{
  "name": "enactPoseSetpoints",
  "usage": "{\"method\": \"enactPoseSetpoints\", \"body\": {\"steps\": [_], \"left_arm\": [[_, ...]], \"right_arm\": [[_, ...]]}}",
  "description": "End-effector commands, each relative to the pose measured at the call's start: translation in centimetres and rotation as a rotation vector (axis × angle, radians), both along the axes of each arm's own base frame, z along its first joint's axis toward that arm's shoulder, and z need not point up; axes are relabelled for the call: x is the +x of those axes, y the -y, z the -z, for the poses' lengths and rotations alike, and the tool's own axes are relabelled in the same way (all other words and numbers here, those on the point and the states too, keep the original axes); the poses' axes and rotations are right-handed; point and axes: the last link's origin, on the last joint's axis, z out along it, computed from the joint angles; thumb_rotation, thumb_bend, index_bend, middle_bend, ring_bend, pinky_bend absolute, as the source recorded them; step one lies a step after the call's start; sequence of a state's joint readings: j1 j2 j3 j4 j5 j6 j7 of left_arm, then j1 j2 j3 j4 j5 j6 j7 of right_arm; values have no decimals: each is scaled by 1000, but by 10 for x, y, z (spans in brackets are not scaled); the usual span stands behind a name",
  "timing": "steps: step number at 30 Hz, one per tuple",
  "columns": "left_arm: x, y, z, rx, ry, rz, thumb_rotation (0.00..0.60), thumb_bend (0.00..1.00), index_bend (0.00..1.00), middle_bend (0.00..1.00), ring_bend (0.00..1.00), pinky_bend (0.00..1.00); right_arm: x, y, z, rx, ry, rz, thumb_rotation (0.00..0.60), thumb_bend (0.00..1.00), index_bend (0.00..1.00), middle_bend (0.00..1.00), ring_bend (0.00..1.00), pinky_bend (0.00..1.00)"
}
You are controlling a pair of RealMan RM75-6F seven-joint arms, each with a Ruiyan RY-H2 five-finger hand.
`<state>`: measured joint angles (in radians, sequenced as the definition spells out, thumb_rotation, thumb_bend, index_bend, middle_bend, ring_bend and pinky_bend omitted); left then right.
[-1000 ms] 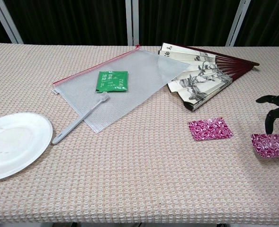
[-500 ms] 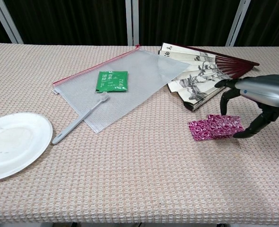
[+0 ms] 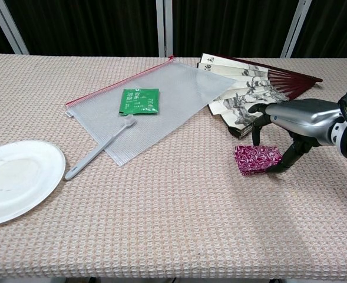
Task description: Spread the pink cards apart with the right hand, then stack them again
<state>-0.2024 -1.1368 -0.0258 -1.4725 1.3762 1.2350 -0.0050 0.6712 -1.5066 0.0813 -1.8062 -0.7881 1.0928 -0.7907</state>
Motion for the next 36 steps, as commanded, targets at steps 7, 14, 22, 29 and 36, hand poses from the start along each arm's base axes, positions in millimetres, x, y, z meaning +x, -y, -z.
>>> {"method": "enactPoseSetpoints", "body": {"steps": [7, 14, 22, 29, 36], "left_arm": [[-1, 1, -1, 3, 1, -1, 0, 51, 0, 0, 0, 150], [-2, 1, 0, 1, 0, -2, 0, 51, 0, 0, 0, 150], [-2, 1, 0, 0, 2, -3, 0, 52, 0, 0, 0, 150], [-2, 2, -1, 5, 1, -2, 0, 51, 0, 0, 0, 150], [0, 3, -5, 18, 2, 4, 0, 51, 0, 0, 0, 150]], "right_arm": [[1, 0, 7, 12, -8, 7, 600, 433, 417, 33, 0, 0], [1, 1, 8, 8, -10, 6, 600, 433, 400, 31, 0, 0], [1, 0, 9, 14, -14, 4, 600, 411, 350, 26, 0, 0], [1, -3, 5, 17, -7, 1, 600, 400, 336, 25, 0, 0], [-10, -19, -41, -64, 20, -38, 600, 396, 212, 11, 0, 0]]}}
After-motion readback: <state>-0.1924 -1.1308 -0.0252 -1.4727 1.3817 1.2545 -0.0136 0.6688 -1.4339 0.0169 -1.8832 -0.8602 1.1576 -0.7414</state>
